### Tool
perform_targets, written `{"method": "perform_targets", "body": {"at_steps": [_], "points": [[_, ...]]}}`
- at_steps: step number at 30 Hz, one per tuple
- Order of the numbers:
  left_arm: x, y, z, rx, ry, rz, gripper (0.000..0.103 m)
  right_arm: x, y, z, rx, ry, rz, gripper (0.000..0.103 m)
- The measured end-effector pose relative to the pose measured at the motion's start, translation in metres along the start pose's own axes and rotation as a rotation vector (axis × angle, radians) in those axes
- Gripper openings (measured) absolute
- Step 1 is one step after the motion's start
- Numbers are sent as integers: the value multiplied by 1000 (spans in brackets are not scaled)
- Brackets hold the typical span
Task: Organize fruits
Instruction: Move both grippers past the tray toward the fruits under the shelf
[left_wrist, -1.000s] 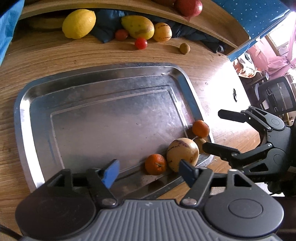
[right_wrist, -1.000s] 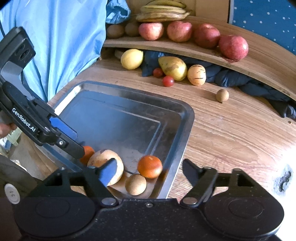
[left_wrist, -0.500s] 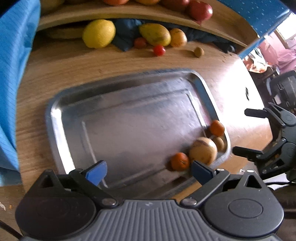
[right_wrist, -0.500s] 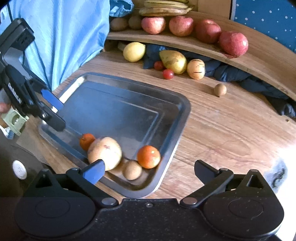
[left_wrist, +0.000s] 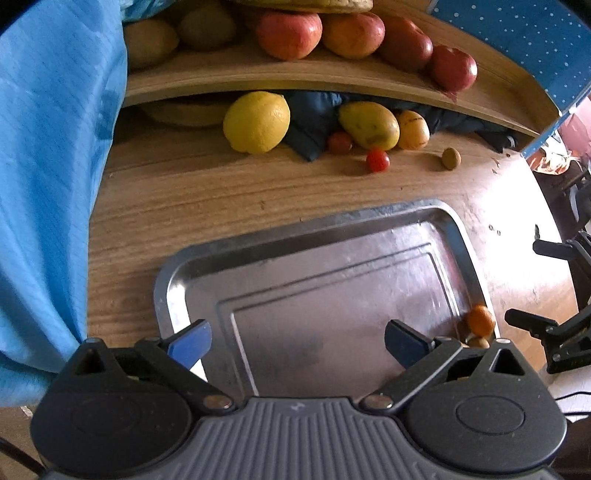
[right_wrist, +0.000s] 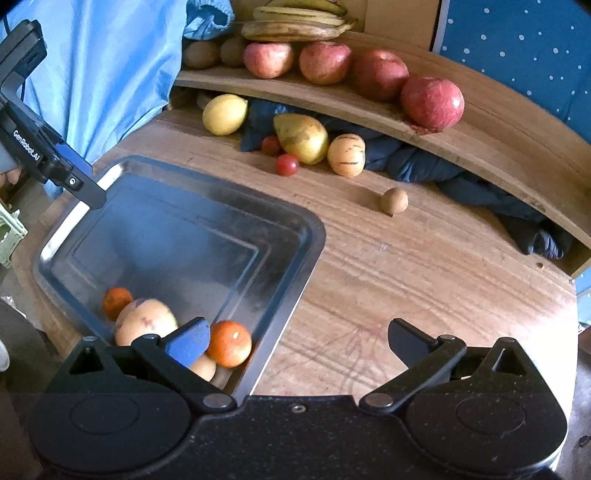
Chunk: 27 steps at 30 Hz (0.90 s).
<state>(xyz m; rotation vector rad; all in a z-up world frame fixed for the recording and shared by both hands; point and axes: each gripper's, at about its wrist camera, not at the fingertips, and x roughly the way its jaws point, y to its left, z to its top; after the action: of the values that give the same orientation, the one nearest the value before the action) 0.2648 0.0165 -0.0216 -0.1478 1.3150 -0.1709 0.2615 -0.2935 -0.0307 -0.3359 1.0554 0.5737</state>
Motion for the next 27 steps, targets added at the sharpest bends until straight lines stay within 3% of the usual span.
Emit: {"method": "perform_targets", "body": {"at_steps": [11,27], "points": [[11,-12,22,-120,-61,23,102,13,-1,23,9,-62,-14,102],[40,-38,64,-170,-107,-8,102,34,-21,43,79,-126,-68,102]]}}
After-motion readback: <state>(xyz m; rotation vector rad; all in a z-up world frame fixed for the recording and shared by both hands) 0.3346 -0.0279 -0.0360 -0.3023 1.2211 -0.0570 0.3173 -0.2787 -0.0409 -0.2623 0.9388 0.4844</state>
